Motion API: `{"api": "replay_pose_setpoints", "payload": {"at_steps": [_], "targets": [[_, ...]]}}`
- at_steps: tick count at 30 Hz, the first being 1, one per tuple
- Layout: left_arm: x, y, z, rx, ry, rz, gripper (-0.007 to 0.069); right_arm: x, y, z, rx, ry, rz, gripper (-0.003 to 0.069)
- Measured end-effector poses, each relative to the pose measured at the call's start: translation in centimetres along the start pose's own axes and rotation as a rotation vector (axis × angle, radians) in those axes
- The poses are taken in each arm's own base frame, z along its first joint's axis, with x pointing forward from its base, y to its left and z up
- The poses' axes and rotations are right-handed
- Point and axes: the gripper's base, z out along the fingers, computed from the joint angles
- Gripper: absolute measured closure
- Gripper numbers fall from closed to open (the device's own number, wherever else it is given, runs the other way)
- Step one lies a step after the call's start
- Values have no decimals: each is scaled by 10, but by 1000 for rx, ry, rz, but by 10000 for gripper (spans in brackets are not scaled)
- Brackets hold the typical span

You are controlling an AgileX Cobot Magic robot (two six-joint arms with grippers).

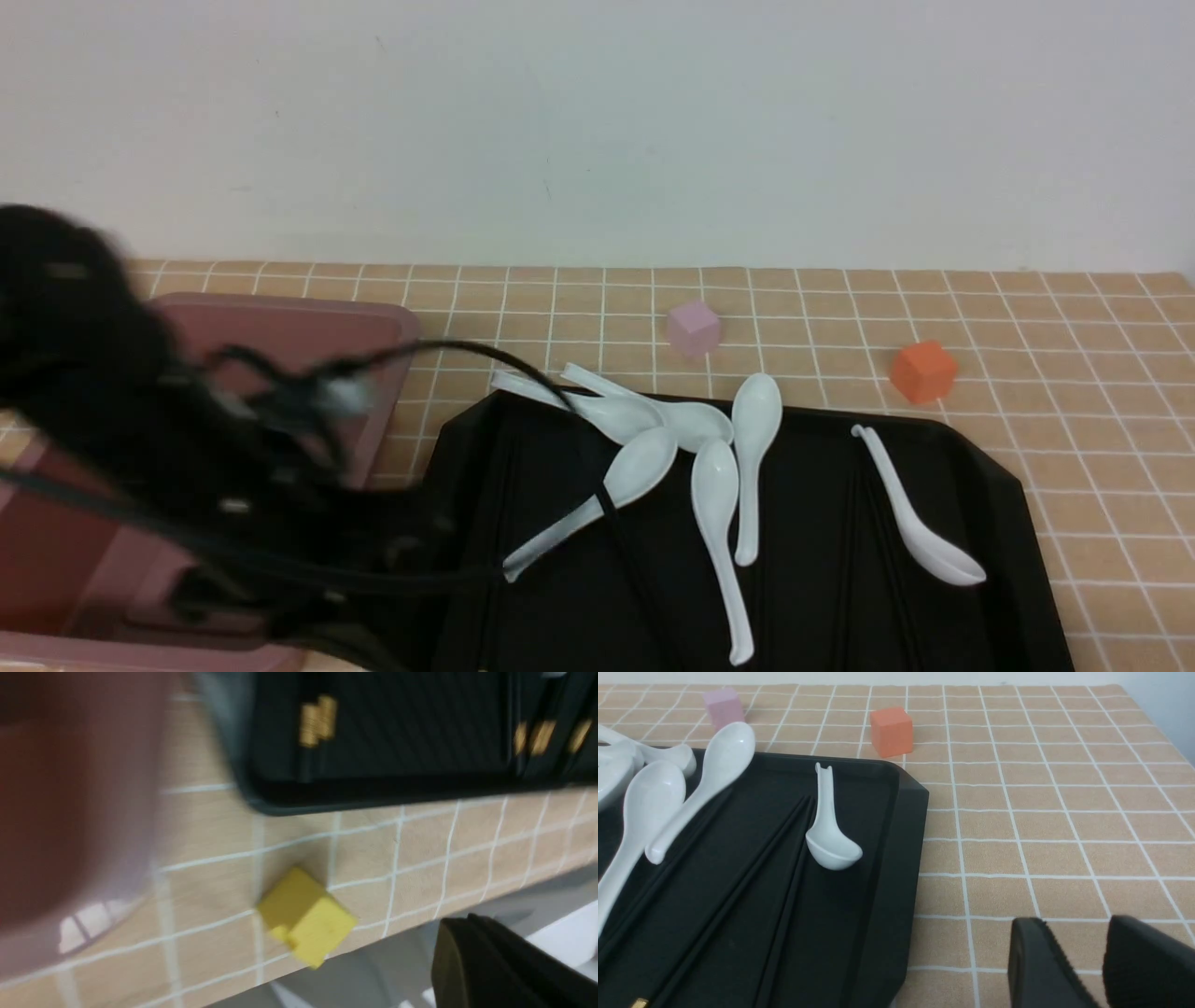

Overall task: On brown tablecloth take chopsticks from black tray and put them in box.
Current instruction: 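Reach over to the black tray and grasp a pair of chopsticks with the left gripper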

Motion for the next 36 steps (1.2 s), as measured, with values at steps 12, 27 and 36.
{"api": "replay_pose_setpoints", "payload": {"at_steps": [12,27,36], "targets": [[-20,-28,41,-144,-103,8,636,0,0,0,0,0,0,419],[-46,-5,78,-301,-168,-59,302,0,0,0,0,0,0,419],[-52,-5,88,-303,-177,-56,288,0,0,0,0,0,0,419]]}}
